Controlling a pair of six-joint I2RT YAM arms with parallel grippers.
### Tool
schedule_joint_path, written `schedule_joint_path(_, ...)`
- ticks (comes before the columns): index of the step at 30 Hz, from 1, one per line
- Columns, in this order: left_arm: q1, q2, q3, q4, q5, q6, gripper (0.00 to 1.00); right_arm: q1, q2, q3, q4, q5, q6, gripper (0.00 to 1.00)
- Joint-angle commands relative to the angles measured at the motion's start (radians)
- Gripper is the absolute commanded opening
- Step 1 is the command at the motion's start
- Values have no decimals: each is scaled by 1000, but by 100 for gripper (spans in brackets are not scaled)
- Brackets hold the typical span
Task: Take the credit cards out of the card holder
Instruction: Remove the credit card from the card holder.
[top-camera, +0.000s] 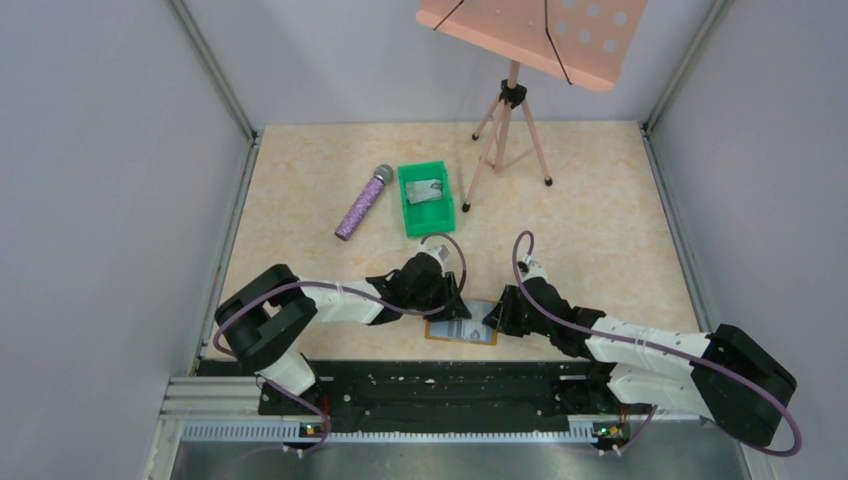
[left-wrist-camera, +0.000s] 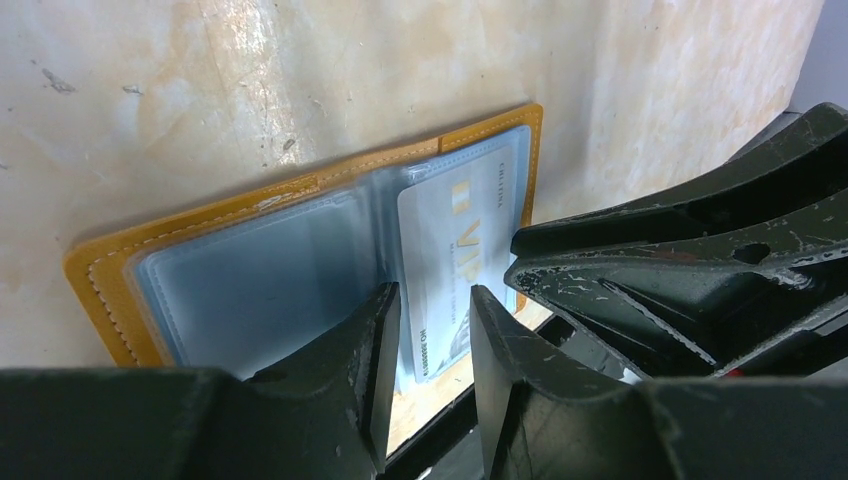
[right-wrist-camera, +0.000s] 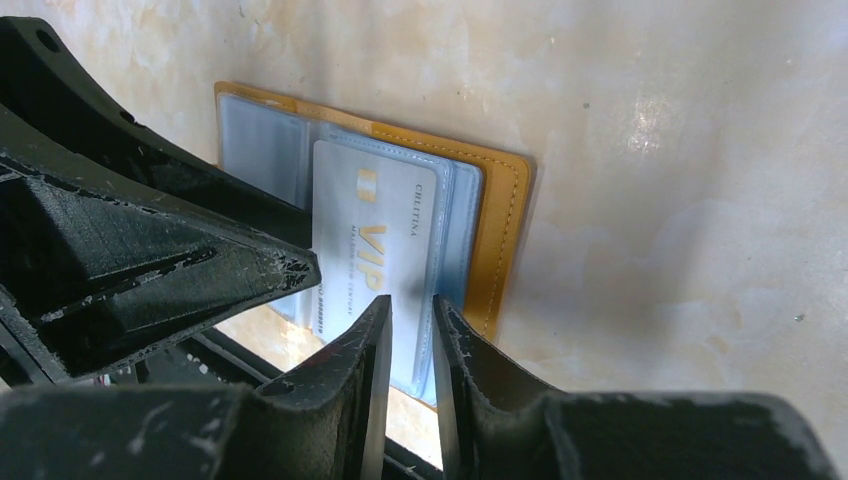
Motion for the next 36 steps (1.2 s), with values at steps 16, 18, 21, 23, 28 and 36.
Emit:
schedule_joint_path(16, -1, -20, -46, 124, 54, -31, 37, -9, 23, -42, -9, 14, 4, 14)
schedule_joint_path(18, -1, -25, -50, 141, 64, -41, 36, -10, 24, -42, -6, 14, 4, 14)
schedule_joint_path(21, -1, -32, -56, 163, 76, -55, 34, -10, 30, -42, -1, 11, 3, 13)
schedule_joint_path(23, -1, -38, -57, 170, 80, -59, 32, -9, 35, -44, 2, 9, 5, 12)
schedule_joint_path(28, 1, -43, -63, 235, 121, -101, 30, -9, 40, -46, 8, 5, 10, 11)
schedule_joint_path(36, 1, -84, -81, 269, 118, -97, 29, -10, 46, -44, 11, 0, 10, 10)
